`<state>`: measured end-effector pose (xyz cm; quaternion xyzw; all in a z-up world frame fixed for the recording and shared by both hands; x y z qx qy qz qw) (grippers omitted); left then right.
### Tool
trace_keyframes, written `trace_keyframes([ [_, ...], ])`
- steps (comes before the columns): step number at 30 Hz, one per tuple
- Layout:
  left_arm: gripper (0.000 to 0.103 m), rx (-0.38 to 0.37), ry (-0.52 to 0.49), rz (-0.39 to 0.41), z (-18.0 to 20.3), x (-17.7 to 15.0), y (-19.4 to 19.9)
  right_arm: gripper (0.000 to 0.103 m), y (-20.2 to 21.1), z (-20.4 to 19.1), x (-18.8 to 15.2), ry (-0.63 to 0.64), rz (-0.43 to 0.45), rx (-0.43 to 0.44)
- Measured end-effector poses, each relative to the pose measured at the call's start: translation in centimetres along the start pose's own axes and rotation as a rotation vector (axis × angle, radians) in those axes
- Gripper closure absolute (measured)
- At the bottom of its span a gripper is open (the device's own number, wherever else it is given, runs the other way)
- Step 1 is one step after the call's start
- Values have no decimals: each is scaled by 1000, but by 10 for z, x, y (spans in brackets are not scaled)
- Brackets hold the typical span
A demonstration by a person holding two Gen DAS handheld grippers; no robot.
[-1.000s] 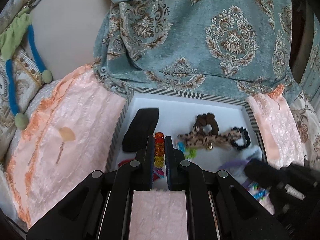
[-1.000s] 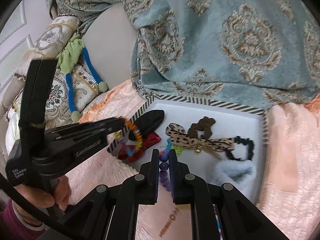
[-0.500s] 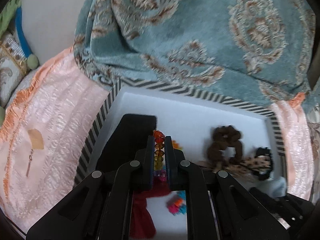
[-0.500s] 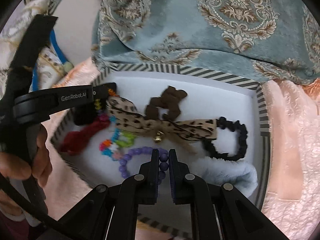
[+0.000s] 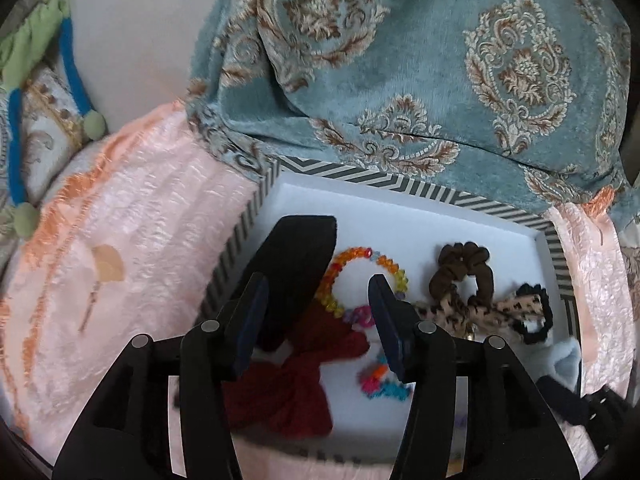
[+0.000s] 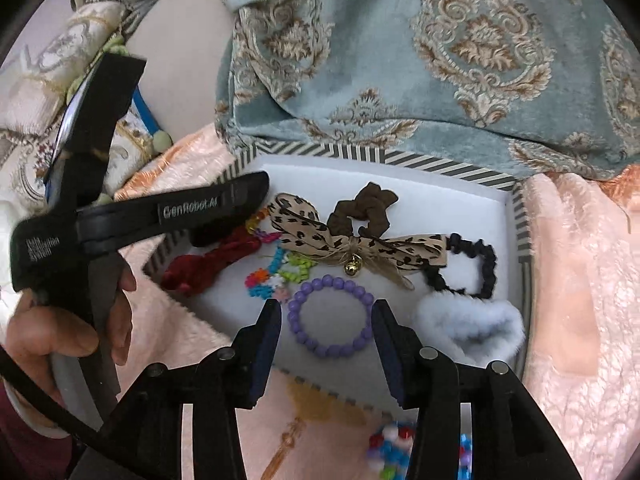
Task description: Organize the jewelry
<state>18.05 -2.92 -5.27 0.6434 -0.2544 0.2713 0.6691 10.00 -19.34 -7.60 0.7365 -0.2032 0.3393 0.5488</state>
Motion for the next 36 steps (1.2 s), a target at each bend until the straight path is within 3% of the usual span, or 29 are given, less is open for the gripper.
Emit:
trace_keyframes([
  [4, 51, 27, -39, 37, 3, -9, 26, 48, 28, -2, -1, -16, 42, -6],
  [10, 51, 55, -96, 103, 11, -26, 73, 47, 68, -7, -2, -14, 104, -27],
  [13, 51, 58, -109, 134, 14, -35, 95, 40, 86, -6, -5, -24, 129, -36],
  [25, 51, 58, -131, 209, 27, -63, 157, 39, 135, -1, -20, -38, 172, -75],
  [36, 51, 39, -117, 225, 27, -76, 181, 37, 165, 6, -31, -54, 204, -104],
])
Point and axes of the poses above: each gripper's, at about its wrist camera, not at the fingertips, and y roughly against the way its jaws point, z to its right, x to its top, the point moved 6 cm from there along -y, roughly the way its jaws point, and after that the axes turned 4 degrees about z, right-handed, at the moved point
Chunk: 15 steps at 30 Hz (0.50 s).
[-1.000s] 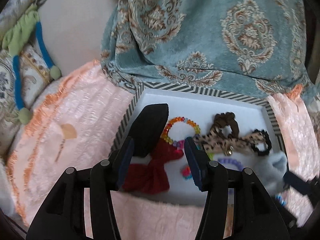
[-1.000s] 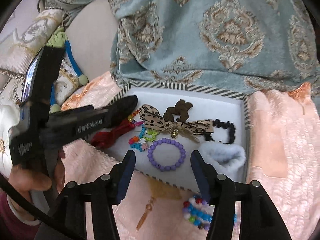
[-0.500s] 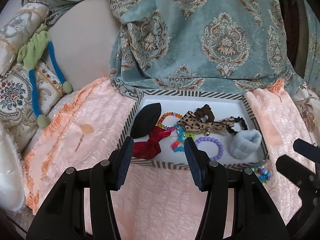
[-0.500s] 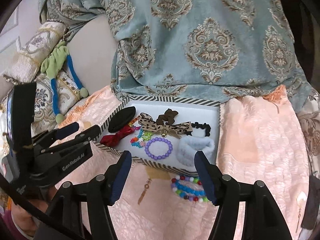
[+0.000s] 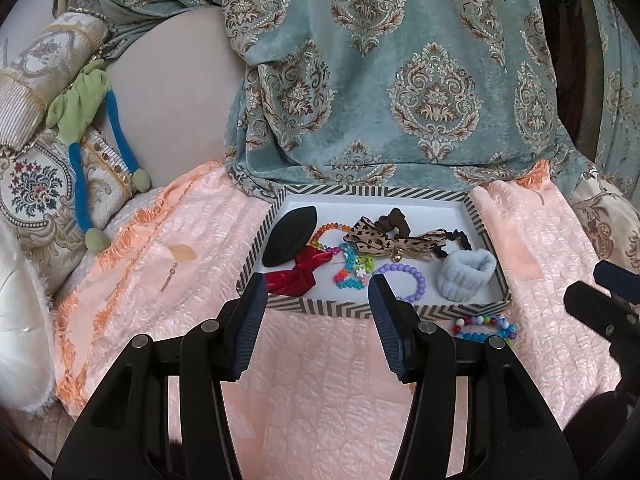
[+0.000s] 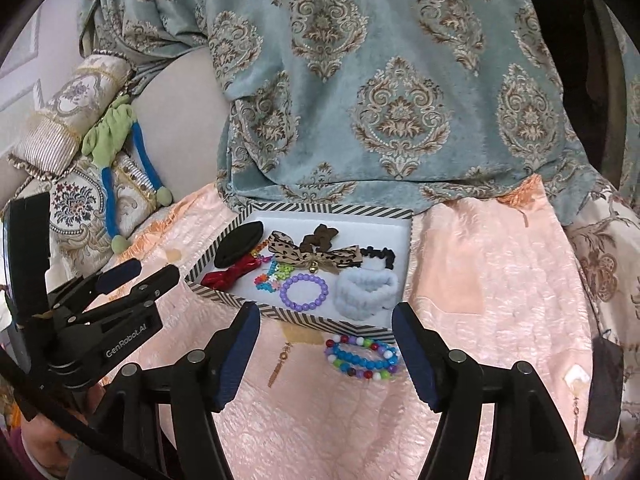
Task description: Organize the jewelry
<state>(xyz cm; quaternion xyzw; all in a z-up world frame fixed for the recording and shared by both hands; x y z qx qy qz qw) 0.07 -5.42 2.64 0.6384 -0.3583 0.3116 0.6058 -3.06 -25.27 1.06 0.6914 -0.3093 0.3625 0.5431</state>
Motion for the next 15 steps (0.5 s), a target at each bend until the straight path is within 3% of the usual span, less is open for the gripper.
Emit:
trace_keyframes([
  [15, 51, -1, 0, 11, 0, -5, 15, 36, 13, 2, -6, 1, 3, -12],
])
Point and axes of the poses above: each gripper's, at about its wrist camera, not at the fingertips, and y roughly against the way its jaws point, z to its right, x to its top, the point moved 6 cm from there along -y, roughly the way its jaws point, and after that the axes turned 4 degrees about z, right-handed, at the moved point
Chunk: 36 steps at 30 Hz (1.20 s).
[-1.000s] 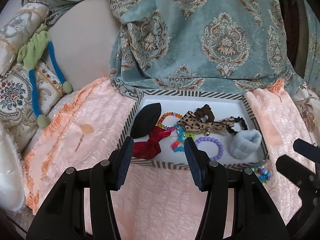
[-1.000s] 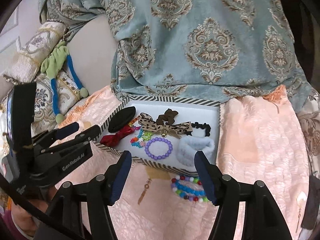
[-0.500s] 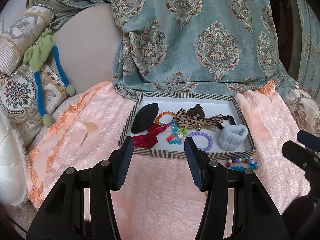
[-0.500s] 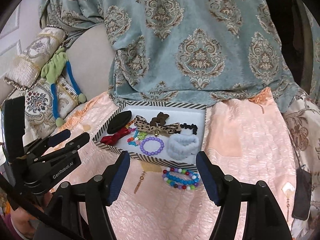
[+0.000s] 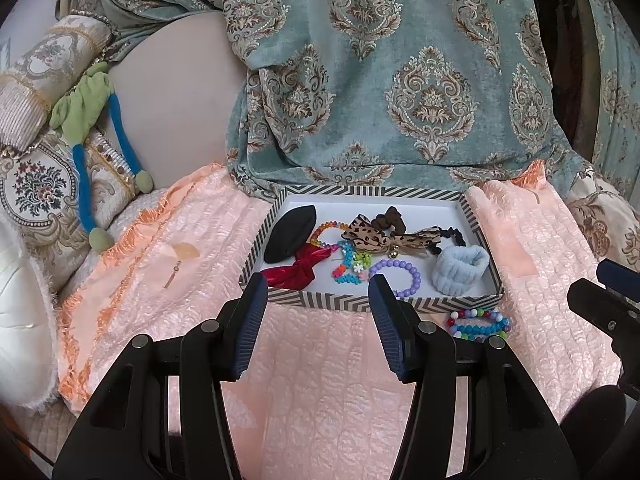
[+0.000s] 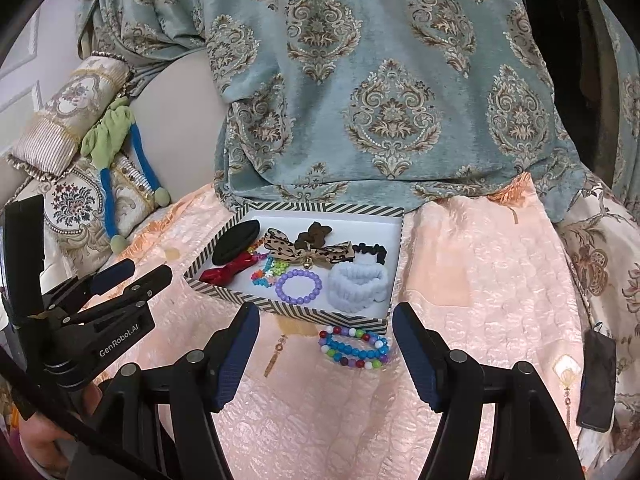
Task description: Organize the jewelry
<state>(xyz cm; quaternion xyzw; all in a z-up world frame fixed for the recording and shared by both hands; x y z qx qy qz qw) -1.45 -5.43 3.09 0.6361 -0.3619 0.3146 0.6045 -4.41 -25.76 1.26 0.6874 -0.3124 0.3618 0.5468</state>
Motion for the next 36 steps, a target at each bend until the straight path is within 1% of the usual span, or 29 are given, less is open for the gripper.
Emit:
trace_keyframes([
  [4, 51, -17, 10, -22, -1, -4, -3, 33, -1, 4, -2, -7, -6, -1],
  [7, 51, -44, 21, -51, -1, -9, -7, 33, -7, 17, -7, -31, -21, -5],
  [11, 51, -84, 41, -99, 2, -18, -17, 34, -30, 43, -24, -58, -93, -43],
  [12, 51, -95, 49, -118, 3, -21, -22, 37, -38, 50, -30, -67, -117, -55],
  [13, 51, -107, 58, -138, 5, -25, -27, 44, -46, 56, -36, -78, -138, -57],
  [15, 51, -126, 67, -169, 8, -31, -34, 51, -62, 63, -48, -97, -184, -48],
  [18, 51, -138, 57, -208, 16, -40, -45, 53, -80, 66, -59, -88, -220, -42],
  [23, 51, -140, 57, -238, 18, -48, -55, 55, -106, 66, -63, -51, -253, -38],
  [24, 51, -141, 60, -242, 18, -49, -57, 57, -111, 65, -63, -41, -257, -39],
  [27, 51, -140, 62, -250, 17, -51, -61, 61, -122, 63, -65, -10, -275, -36],
  [29, 51, -139, 61, -256, 17, -52, -64, 68, -129, 61, -67, 12, -278, -41],
  [31, 51, -139, 62, -263, 16, -54, -66, 81, -136, 62, -69, 21, -291, -46],
  [32, 51, -140, 63, -265, 16, -54, -66, 84, -136, 62, -69, 25, -289, -44],
  [33, 51, -141, 64, -268, 16, -55, -67, 93, -134, 61, -68, 31, -281, -44],
  [34, 51, -141, 65, -270, 16, -56, -67, 95, -131, 61, -67, 34, -273, -45],
  [36, 51, -139, 68, -271, 15, -56, -69, 98, -119, 59, -60, 4, -247, -3],
])
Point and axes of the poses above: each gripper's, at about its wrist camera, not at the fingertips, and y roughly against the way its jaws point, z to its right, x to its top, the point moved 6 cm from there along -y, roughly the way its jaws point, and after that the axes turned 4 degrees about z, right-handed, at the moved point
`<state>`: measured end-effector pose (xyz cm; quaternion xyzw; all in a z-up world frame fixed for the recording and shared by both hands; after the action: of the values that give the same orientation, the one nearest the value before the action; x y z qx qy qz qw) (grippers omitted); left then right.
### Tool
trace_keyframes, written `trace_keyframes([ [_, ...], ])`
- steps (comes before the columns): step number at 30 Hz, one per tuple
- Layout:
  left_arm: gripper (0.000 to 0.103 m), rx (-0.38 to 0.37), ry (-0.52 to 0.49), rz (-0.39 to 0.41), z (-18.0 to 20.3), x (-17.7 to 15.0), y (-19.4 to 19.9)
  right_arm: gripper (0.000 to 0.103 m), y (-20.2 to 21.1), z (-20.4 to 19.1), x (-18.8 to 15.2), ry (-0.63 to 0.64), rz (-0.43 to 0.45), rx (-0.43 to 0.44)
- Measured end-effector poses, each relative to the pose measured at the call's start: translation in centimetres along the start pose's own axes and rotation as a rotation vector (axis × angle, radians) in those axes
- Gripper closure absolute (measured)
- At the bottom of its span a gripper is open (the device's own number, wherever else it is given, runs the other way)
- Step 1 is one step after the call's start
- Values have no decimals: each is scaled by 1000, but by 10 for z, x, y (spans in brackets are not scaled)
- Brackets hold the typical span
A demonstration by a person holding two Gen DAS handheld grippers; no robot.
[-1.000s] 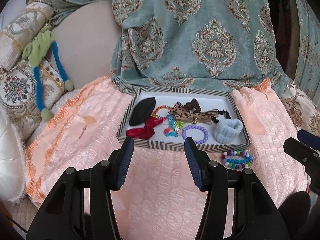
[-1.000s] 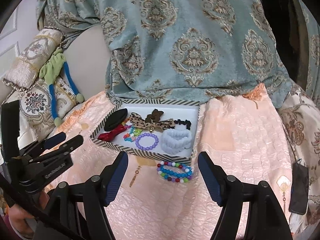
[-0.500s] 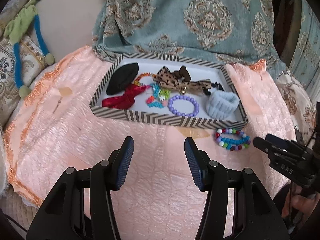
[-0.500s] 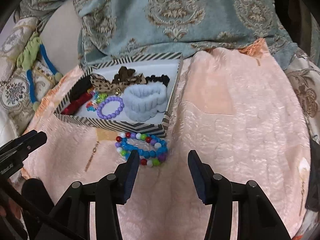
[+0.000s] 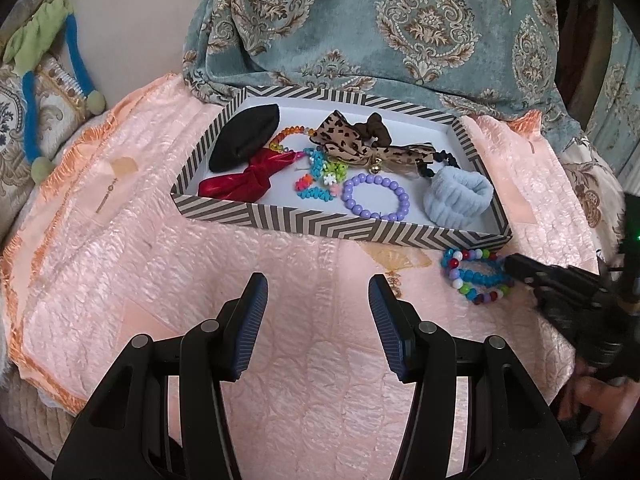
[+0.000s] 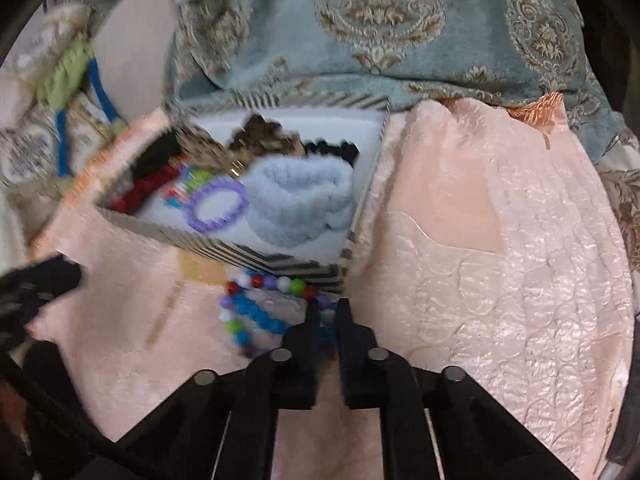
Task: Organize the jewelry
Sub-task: 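Grasp the multicolour bead bracelet with the right tool and lift it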
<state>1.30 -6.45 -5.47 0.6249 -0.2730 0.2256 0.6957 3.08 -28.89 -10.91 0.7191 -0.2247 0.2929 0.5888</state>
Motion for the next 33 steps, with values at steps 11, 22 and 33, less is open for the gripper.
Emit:
trace_keyframes([
  [11, 51, -40, -16, -15, 20, -1, -5, 94, 15, 7, 4, -25, -1, 36],
  [22, 51, -25, 4, -30, 10, -3, -10, 87, -21, 6, -4, 6, -47, -14],
  [33, 51, -33, -15, -33, 18, -6, -10, 95, -1, 1, -5, 11, -11, 24],
])
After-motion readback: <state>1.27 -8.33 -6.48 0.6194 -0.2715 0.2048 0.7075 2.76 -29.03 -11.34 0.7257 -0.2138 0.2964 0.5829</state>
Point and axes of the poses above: each gripper's, at about its wrist camera, not at the fingertips, and y roughly against the way its jaws point, z to its right, x to its top, the point moved 6 cm from there along -y, roughly the way its jaws point, and after that the axes turned 4 degrees about z, right-handed, at the moved point
